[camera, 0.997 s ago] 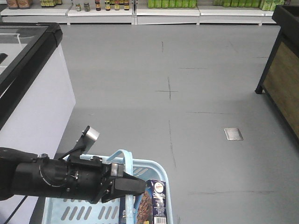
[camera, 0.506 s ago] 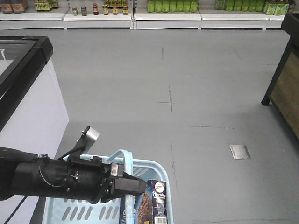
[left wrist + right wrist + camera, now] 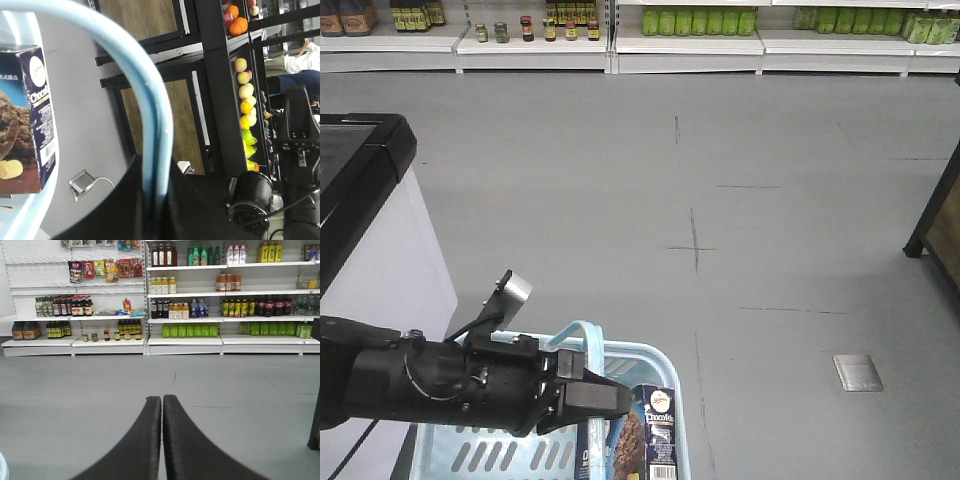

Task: Left arm holds basket, right arm returns cookies
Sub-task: 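Hold the basket with the left gripper while driving down the aisle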

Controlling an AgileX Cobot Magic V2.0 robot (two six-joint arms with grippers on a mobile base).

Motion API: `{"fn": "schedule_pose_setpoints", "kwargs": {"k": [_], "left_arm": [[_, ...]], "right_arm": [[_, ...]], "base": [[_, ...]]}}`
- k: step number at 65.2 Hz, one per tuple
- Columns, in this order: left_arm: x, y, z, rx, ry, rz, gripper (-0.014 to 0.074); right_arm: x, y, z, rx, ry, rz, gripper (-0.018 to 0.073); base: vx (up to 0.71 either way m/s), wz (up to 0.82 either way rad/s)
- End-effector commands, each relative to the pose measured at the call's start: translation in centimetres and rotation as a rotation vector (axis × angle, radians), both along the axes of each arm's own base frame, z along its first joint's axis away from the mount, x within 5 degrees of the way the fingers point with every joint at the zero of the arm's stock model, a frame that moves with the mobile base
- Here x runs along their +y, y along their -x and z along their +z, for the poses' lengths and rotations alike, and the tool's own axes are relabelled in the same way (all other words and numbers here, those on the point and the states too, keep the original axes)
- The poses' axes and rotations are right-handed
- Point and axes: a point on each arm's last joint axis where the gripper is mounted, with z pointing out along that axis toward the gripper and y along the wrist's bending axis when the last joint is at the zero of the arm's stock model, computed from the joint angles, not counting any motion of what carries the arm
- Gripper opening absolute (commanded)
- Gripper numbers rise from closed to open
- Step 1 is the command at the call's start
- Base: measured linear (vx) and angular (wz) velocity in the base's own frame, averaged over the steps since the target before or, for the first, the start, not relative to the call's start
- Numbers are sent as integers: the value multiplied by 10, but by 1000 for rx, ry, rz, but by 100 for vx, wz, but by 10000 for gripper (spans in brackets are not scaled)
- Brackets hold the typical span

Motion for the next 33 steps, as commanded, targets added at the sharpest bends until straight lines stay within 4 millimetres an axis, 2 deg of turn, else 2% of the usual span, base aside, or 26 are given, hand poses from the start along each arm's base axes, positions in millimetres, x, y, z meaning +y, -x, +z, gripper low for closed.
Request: {"fn": "schedule_pose_setpoints", "kwargs": {"k": [1,33], "left_arm": [[-4,0,27,-43,134,12,-8],[-4,0,27,-43,134,12,-8]], "right_arm": [[0,1,7,-86,5,2,-8],[0,1,7,-86,5,2,-8]], "base": [[31,1],[31,-5]]}}
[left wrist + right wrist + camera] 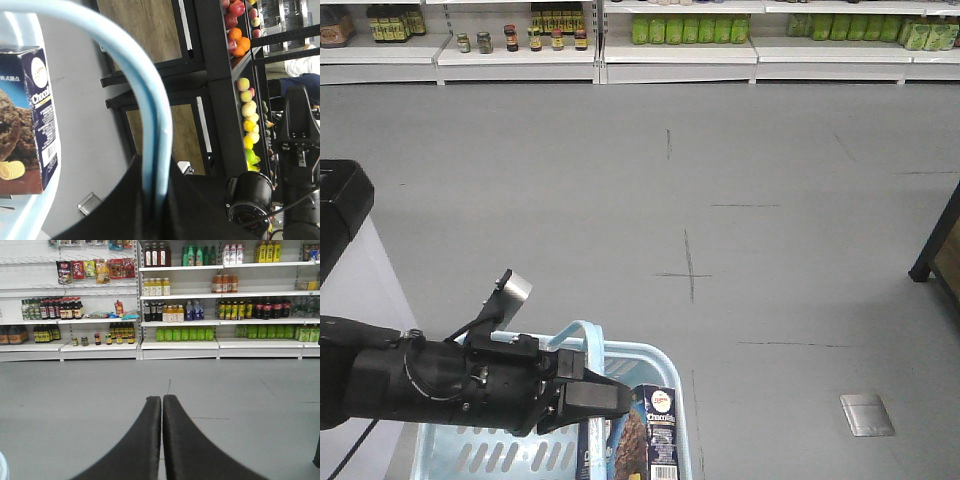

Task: Left arm holds basket, right arm returns cookies
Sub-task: 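Hold the basket with the left gripper while driving down the aisle, then keep holding the basket while driving toward the drink shelves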

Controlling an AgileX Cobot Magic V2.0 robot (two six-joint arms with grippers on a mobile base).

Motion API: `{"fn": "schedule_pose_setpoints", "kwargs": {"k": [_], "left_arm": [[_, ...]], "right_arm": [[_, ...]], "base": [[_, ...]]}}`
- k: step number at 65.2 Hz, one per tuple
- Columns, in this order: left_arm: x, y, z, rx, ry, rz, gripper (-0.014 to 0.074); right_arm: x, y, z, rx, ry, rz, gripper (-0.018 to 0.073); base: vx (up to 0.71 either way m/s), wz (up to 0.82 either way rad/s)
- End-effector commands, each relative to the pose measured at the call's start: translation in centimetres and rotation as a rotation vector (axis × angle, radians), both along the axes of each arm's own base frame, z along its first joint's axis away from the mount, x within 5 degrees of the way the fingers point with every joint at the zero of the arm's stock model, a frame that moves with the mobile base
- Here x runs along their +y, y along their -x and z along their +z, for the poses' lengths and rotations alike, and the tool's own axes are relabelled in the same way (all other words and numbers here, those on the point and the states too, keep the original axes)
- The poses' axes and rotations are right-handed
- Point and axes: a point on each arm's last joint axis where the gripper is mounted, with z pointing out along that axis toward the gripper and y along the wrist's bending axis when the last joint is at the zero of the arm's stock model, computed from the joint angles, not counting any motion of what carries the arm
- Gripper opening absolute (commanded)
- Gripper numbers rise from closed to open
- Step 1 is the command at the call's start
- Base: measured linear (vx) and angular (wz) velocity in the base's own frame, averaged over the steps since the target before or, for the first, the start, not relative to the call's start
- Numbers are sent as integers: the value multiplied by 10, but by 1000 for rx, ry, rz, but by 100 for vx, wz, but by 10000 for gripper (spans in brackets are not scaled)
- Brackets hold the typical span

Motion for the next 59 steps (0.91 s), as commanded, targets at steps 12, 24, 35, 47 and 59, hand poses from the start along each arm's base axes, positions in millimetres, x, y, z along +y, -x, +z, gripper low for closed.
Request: {"fn": "schedule_pose_setpoints", "kwargs": {"k": [12,24,35,47,59], "left_arm": [[-4,0,27,-42,134,12,-8],[-4,0,27,-42,134,12,-8],[-4,0,27,-42,134,12,-8],[-4,0,27,-42,134,12,-8],[-4,0,27,-42,134,12,-8]], "right_arm": [[0,1,7,-86,5,2,-8],[0,1,7,-86,5,2,-8],[0,1,7,-86,5,2,-8],[0,1,7,-86,5,2,-8],[0,1,7,-86,5,2,-8]], "base": [[33,-5],[34,-3],[34,0],[33,1],[33,1]]}}
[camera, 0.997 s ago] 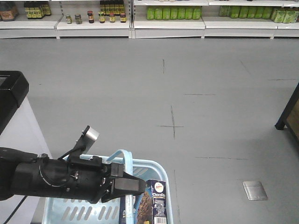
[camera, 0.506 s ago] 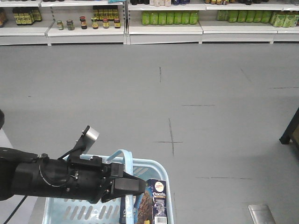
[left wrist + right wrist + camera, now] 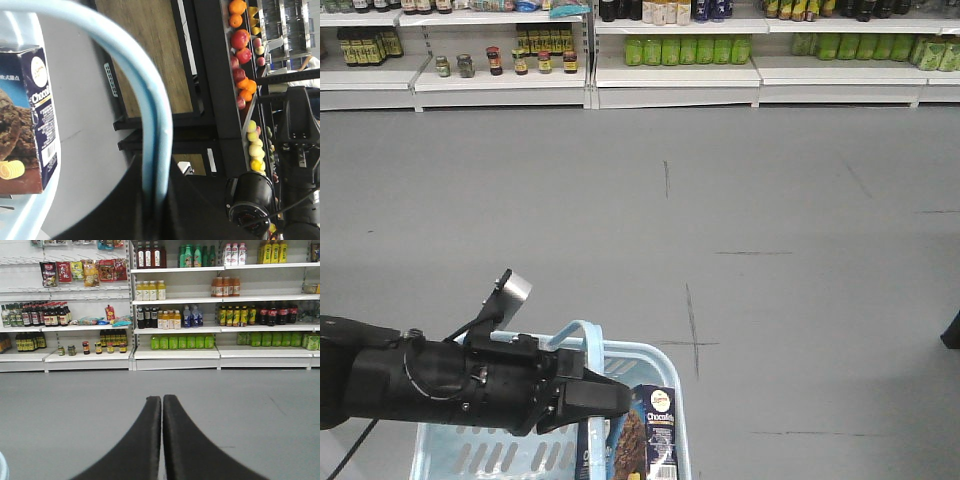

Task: Left arm holds basket, right arm returns cookies
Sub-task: 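Keep holding the basket while driving toward the drink shelves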

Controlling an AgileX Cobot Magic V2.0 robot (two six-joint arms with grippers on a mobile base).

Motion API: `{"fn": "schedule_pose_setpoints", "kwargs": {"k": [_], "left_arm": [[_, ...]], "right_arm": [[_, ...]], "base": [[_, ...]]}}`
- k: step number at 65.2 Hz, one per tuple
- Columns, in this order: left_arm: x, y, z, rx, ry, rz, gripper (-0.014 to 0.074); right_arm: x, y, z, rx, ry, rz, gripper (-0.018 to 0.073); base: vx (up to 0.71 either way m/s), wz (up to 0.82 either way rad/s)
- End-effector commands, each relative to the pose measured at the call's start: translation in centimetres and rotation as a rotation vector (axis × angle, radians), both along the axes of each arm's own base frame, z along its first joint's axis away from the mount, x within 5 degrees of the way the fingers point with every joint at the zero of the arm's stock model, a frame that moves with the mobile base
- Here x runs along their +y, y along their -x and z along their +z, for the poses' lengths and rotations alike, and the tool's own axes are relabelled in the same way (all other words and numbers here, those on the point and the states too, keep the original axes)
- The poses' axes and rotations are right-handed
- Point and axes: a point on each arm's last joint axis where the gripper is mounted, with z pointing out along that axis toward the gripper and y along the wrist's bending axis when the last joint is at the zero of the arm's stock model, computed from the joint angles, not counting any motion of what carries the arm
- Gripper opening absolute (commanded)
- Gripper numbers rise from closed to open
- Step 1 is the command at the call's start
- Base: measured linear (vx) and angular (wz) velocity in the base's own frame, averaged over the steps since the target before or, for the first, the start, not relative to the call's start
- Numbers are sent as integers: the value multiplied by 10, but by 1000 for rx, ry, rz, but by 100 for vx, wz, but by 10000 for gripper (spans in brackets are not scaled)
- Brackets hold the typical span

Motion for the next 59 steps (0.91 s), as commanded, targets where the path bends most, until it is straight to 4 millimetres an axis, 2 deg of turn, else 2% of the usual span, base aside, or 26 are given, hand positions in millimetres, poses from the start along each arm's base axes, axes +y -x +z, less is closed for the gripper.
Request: {"fn": "schedule_pose_setpoints", "kwargs": {"k": [1,59], "left_arm": [[-4,0,27,-42,134,12,-8],[-4,0,27,-42,134,12,-8]], "right_arm": [[0,1,7,-86,5,2,-8],[0,1,7,-86,5,2,-8]], "base": [[33,-1],[32,-1]]}}
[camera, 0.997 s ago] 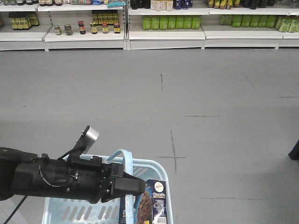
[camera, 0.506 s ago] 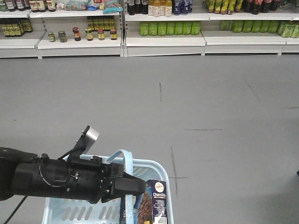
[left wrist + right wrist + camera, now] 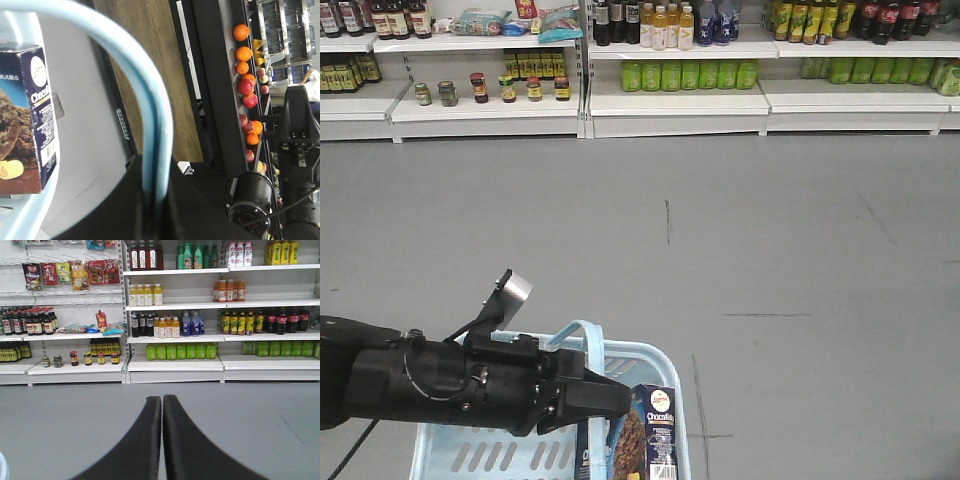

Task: Left arm holds basket, right arm returns cookies
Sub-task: 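Keep holding the basket while driving toward the drink shelves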

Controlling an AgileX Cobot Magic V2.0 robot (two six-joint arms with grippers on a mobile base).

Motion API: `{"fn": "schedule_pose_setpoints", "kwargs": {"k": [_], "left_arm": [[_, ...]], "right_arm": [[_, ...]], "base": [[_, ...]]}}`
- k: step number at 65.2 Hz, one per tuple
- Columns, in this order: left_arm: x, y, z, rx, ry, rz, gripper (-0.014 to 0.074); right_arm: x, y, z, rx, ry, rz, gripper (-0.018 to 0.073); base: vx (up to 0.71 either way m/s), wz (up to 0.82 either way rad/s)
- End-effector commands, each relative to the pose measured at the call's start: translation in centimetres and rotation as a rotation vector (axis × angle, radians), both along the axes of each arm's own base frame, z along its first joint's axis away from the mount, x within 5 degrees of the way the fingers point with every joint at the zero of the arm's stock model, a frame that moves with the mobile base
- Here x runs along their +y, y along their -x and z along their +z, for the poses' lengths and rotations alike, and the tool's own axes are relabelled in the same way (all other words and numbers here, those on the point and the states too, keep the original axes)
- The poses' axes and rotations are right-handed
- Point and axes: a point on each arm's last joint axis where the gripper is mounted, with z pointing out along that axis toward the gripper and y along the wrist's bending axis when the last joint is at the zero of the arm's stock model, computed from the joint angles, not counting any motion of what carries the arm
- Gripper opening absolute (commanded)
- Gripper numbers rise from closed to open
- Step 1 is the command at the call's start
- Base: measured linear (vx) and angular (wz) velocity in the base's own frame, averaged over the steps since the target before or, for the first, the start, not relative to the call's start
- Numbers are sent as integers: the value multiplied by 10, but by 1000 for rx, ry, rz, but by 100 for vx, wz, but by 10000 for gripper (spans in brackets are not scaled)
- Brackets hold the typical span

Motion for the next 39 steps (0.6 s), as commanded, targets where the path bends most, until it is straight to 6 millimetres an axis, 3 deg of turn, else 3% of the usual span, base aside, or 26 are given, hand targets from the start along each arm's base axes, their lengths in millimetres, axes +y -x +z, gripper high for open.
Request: {"fn": "schedule_pose_setpoints", "kwargs": {"k": [1,39], "left_arm": [[-4,0,27,-42,134,12,-8],[-4,0,27,-42,134,12,-8]], "right_arm": [[0,1,7,-86,5,2,-8],[0,1,7,-86,5,2,-8]], "base": [[32,1],[30,-3]]}}
